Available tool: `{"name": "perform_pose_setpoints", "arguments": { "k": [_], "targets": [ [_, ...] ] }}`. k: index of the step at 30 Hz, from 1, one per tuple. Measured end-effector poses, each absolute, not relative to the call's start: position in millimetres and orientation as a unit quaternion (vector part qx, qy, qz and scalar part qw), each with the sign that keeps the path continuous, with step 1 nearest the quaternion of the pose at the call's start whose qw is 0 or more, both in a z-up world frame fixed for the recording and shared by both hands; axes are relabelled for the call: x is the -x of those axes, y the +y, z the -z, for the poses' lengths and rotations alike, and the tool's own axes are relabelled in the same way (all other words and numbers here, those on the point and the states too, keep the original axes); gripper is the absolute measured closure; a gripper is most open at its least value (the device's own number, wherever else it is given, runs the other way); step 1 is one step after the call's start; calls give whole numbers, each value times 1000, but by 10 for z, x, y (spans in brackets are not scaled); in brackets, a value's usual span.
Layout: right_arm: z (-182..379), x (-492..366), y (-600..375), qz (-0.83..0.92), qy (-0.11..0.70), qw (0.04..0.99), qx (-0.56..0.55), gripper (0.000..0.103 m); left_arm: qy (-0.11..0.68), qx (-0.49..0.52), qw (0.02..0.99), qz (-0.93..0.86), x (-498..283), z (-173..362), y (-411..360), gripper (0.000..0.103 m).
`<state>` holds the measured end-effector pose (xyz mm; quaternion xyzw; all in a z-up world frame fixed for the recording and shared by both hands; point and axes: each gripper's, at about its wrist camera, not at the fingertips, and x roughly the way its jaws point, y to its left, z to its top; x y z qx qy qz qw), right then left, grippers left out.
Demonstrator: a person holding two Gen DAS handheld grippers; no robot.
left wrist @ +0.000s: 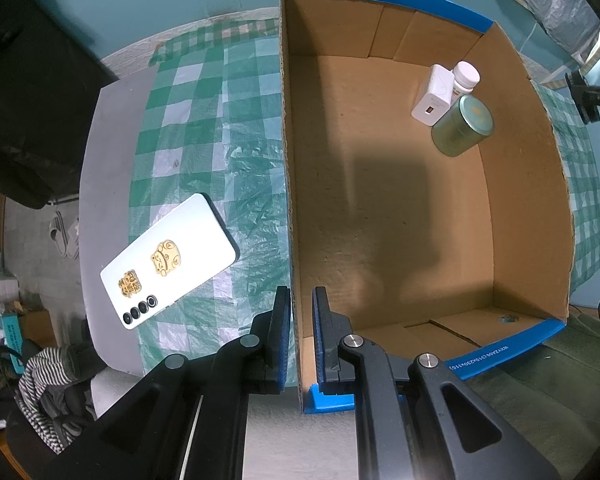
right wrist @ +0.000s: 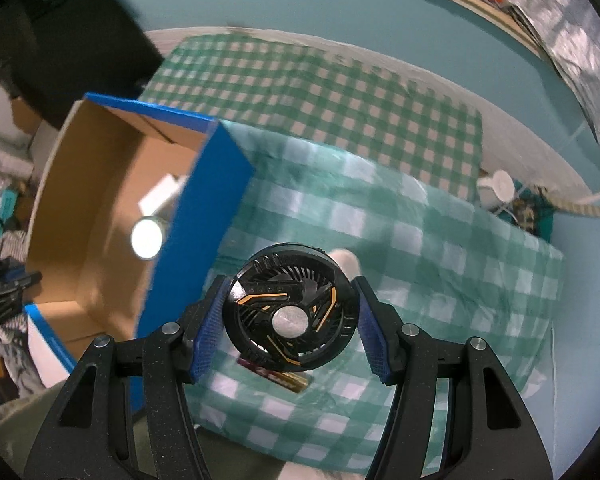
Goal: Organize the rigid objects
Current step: 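Lift the black fan with the right tool and carry it over the box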
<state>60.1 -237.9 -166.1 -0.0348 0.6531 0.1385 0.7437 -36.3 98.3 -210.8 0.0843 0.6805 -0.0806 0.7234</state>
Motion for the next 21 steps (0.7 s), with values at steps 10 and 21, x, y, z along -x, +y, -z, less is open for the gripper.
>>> {"name": "perform_pose_setpoints", "arguments": {
  "k": [10, 21],
  "targets": [
    [1482, -645, -1843, -198, 635, 743, 77, 42, 680, -83, 724, 81, 369, 2101, 981, 93],
    [1523, -567, -1336, -253, 628, 726, 120, 42, 680, -82, 724, 80, 370, 2097, 982, 93]
  ]
}}
